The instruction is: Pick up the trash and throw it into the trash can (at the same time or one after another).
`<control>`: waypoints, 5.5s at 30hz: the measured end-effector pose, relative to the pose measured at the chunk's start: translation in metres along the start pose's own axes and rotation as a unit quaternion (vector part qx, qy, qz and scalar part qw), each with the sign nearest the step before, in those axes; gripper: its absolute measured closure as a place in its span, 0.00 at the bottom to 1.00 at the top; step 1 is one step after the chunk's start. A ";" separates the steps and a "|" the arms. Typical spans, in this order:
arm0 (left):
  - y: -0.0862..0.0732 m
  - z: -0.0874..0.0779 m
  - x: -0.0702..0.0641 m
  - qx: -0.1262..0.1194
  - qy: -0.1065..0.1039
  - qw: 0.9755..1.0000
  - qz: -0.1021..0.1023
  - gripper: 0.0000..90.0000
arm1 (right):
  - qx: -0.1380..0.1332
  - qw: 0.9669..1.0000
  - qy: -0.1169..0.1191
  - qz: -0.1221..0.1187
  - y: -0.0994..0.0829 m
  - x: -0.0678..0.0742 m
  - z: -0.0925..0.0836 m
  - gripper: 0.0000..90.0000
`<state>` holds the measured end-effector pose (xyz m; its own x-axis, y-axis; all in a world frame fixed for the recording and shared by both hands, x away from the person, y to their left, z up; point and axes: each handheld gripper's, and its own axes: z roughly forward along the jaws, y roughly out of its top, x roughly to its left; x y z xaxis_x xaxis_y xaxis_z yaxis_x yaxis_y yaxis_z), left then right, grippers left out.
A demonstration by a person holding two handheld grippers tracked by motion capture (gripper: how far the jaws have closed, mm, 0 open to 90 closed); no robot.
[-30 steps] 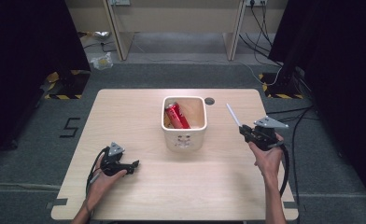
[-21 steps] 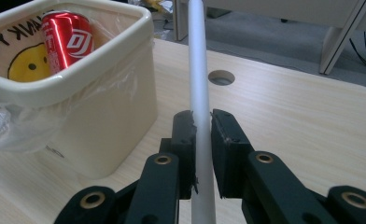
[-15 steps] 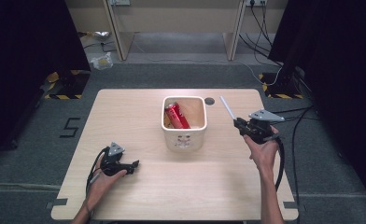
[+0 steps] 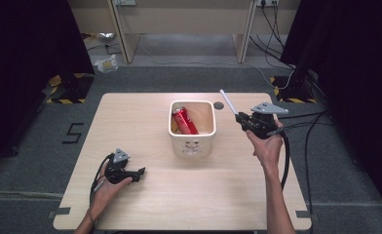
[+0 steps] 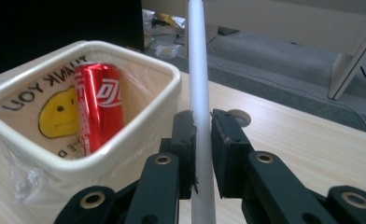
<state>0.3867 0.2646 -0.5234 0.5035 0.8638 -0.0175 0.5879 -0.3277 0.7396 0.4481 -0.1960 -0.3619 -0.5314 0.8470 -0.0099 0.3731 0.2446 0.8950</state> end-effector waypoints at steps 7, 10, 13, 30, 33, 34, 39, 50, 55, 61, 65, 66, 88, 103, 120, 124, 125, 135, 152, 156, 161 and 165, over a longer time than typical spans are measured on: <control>0.000 0.000 0.000 0.000 -0.001 1.000 0.000 0.14 | -0.007 1.000 0.013 -0.004 0.016 0.009 0.006 0.89; 0.000 0.000 0.000 0.000 -0.001 1.000 0.000 0.14 | -0.006 1.000 0.018 -0.010 0.022 0.013 0.010 0.89; 0.000 0.000 0.000 0.000 -0.001 1.000 0.000 0.14 | -0.008 1.000 0.027 -0.012 0.031 0.019 0.016 0.89; 0.000 0.000 0.000 -0.002 0.000 1.000 0.000 0.14 | -0.004 0.998 0.053 -0.016 0.056 0.039 0.040 0.89; 0.000 0.000 0.000 -0.002 -0.001 1.000 0.000 0.14 | -0.001 0.998 0.058 -0.019 0.060 0.043 0.046 0.89; 0.000 0.000 0.000 0.000 -0.001 1.000 0.000 0.14 | -0.001 0.998 0.060 -0.017 0.061 0.045 0.048 0.89; 0.000 0.000 0.000 0.000 -0.001 1.000 0.000 0.14 | 0.001 0.998 0.068 -0.017 0.068 0.052 0.058 0.89; 0.000 0.000 0.000 0.000 -0.001 1.000 0.000 0.14 | -0.001 0.997 0.081 -0.009 0.081 0.063 0.077 0.89; 0.000 0.000 0.000 0.000 -0.001 1.000 0.000 0.14 | 0.001 0.996 0.089 -0.005 0.083 0.069 0.086 0.89; 0.000 0.000 0.000 0.000 -0.001 1.000 0.000 0.14 | 0.012 0.996 0.091 -0.003 0.080 0.072 0.100 0.89; 0.000 0.000 0.000 0.000 -0.001 1.000 0.000 0.14 | 0.016 0.996 0.092 -0.004 0.078 0.072 0.107 0.89; 0.000 0.000 0.000 0.001 -0.001 1.000 0.001 0.14 | 0.019 0.996 0.092 0.000 0.077 0.073 0.110 0.89; 0.000 0.000 0.000 0.001 -0.002 1.000 0.001 0.14 | 0.053 0.994 0.097 0.002 0.067 0.073 0.128 0.88; 0.000 0.000 0.000 0.000 -0.001 1.000 0.000 0.14 | 0.072 0.993 0.096 0.004 0.064 0.074 0.134 0.83; 0.000 0.000 0.000 0.000 -0.001 1.000 0.000 0.14 | 0.069 0.994 0.087 0.005 0.059 0.061 0.119 0.66; 0.000 0.000 0.000 0.000 -0.001 1.000 0.000 0.14 | 0.067 0.994 0.083 0.006 0.056 0.056 0.112 0.58; 0.000 0.000 0.000 0.000 -0.001 1.000 0.000 0.14 | 0.068 0.994 0.084 0.007 0.056 0.055 0.111 0.55; 0.000 0.000 0.000 0.000 -0.001 1.000 0.000 0.14 | 0.063 0.995 0.069 0.022 0.048 0.041 0.090 0.39; 0.000 0.000 0.000 0.000 -0.001 1.000 0.000 0.14 | 0.043 0.998 0.040 0.036 0.026 0.015 0.056 0.31; 0.000 0.000 0.000 0.000 -0.001 1.000 0.000 0.14 | 0.040 0.998 0.034 0.040 0.023 0.010 0.050 0.31; 0.000 0.000 0.000 0.000 -0.001 1.000 0.000 0.14 | 0.037 0.998 0.027 0.043 0.015 0.003 0.043 0.31; 0.000 0.000 0.000 0.000 -0.001 1.000 0.000 0.14 | 0.035 0.998 0.026 0.042 0.008 -0.002 0.038 0.31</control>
<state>0.3869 0.2647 -0.5234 0.5054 0.8627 -0.0189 0.5874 -0.3279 0.7399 0.4809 -0.1779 -0.3711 -0.5341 0.8407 0.0898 0.4696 0.2067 0.8583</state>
